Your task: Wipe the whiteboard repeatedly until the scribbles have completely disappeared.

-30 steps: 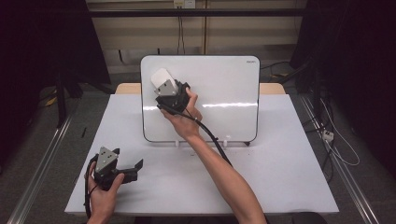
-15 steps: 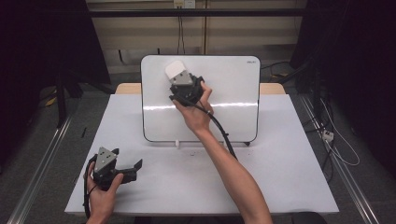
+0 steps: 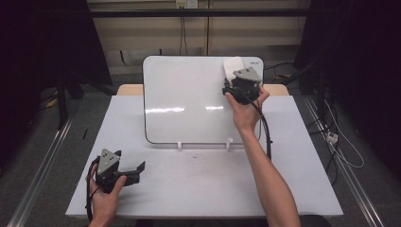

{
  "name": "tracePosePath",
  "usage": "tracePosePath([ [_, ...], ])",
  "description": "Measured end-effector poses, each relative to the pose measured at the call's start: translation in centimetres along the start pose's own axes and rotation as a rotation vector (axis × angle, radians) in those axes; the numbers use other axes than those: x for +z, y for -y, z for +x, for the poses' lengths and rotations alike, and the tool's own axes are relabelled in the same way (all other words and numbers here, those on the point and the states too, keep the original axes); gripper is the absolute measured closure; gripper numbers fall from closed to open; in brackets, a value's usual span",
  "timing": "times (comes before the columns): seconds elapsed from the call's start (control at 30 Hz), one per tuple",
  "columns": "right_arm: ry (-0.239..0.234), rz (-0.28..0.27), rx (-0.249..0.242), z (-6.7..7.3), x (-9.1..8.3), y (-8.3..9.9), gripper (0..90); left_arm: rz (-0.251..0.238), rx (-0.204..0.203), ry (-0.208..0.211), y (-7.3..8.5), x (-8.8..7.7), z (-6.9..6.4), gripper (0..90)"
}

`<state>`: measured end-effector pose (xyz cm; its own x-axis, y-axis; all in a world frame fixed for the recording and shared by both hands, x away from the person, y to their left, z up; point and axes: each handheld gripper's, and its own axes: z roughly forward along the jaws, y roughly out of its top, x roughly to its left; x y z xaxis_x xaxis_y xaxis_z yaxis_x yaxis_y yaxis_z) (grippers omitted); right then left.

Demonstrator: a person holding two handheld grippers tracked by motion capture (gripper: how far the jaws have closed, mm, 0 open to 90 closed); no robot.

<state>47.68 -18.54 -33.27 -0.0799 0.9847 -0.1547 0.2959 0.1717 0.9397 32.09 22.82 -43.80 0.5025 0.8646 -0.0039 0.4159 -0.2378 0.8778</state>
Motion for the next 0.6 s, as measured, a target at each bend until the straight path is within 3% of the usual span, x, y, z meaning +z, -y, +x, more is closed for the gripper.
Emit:
tracePosePath([
  [0.1,0.012,0.004,0.035,-1.4,-0.4,0.7,31.4,-0.003,-0.002,0.001,0.0,0.1,0.0,4.8],
  [0.27,0.022,0.007,0.042,-0.4,-0.3,0.6,31.5,-0.003,0.002,-0.001,-0.1,0.0,-0.1,4.8],
  [0.43,0.003,-0.005,0.019,1.7,0.1,-0.2,31.5,-0.001,0.002,0.002,-0.1,0.1,-0.1,4.9],
  [0.6,-0.044,-0.020,-0.055,5.4,0.7,-1.0,31.4,-0.004,-0.003,0.006,-0.1,0.0,-0.1,4.8],
])
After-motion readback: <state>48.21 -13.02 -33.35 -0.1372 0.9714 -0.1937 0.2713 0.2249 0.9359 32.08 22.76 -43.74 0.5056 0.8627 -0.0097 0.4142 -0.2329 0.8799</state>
